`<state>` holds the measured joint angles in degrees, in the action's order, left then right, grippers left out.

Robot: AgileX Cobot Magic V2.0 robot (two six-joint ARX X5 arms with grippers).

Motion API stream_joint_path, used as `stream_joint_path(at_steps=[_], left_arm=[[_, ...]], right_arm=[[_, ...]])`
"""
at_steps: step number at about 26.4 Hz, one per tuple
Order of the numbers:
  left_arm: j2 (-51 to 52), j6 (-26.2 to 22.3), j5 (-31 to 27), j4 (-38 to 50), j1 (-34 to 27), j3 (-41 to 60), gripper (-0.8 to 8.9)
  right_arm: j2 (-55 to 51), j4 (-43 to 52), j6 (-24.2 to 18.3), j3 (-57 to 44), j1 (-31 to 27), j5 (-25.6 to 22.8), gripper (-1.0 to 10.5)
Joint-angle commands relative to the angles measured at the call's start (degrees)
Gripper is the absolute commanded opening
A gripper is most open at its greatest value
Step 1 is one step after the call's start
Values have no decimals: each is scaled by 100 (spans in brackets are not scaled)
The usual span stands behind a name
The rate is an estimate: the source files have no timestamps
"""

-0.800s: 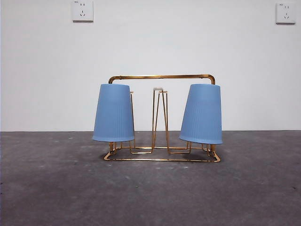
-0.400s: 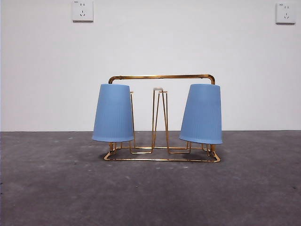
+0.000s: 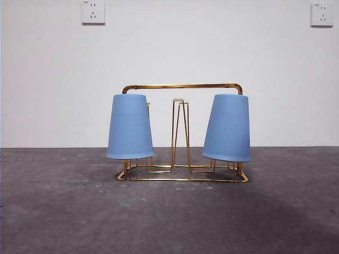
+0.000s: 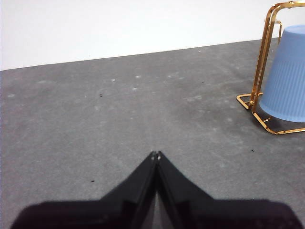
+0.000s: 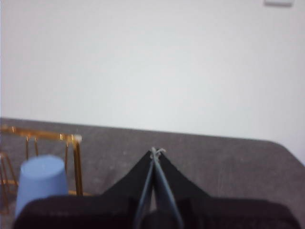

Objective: Pick up cup 1,put cup 1 in the cup rack,pick up cup 2,put cup 2 in the cup rack

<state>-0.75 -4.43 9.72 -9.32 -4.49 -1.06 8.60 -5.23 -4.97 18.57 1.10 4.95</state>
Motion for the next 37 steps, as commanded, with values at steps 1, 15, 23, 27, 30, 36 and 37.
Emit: stream_joint_path(at_steps=[1,15,23,27,30,36,37], left_arm=[[-2,37,17,37,-20,61,-3],[-4,37,17,39,-20,61,-3],[-11,37,17,39,-20,61,-3],[-33,37,17,37,-20,61,-3],[-39,37,17,37,-20,61,-3],[-39,37,17,37,-20,61,-3],[-39,37,17,37,-20,61,-3]], right_arm=[[-275,225,26,-549,-9,-68,2],[-815,385,317,-1775,-4,-354,2],[-815,-551,518,-1759,2,-437,1],[-815,-549,728,-1757,7,-437,2],[-815,-551,726,-1757,7,-455,1],[-811,-555,728,-1757,7,-455,1],[-809,-555,728,-1757,7,-455,1]])
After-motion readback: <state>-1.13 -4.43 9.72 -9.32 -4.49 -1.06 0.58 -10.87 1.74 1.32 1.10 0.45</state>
